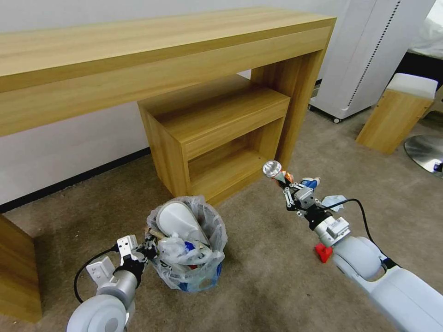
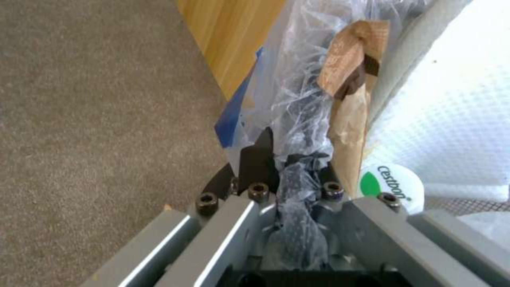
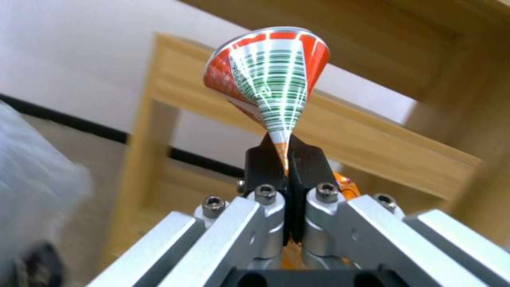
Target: Pick up the trash bin and place the garbage on the floor into it.
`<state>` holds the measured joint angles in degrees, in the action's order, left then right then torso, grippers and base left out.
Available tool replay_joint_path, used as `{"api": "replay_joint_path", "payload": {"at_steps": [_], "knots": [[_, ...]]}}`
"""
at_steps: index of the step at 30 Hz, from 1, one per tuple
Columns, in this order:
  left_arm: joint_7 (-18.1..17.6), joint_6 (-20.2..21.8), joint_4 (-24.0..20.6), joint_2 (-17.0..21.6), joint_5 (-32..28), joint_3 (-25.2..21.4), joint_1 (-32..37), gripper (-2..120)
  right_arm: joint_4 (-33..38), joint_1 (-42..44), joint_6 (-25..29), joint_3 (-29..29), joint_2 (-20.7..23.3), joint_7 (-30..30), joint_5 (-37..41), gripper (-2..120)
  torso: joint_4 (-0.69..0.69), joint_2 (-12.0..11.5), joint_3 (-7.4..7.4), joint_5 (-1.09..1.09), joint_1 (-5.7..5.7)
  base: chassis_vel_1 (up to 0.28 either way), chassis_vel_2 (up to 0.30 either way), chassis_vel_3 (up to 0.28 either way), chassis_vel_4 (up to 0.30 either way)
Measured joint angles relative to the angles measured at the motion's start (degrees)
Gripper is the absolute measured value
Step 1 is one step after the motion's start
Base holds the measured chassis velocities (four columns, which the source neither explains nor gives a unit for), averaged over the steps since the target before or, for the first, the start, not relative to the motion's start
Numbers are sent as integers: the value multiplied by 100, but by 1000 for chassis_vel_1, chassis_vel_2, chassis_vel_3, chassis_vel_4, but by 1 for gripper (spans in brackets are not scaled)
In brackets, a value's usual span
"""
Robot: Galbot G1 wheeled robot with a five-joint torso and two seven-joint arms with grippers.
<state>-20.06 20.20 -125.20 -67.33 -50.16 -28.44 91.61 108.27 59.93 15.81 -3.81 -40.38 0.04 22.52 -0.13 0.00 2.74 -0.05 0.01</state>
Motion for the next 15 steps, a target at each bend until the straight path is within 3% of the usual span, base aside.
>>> {"api": "replay_joint_path", "payload": {"at_steps": [10,15], "knots": [[4,22,45,2,101,132,-35,1,129,-417,379,590,71,-996,357,0,0,0,0,1,0,0,0,0,0],[4,30,76,-14,138,183,-65,1,172,-649,415,928,132,-1221,447,0,0,0,0,0,0,0,0,0,0]]}}
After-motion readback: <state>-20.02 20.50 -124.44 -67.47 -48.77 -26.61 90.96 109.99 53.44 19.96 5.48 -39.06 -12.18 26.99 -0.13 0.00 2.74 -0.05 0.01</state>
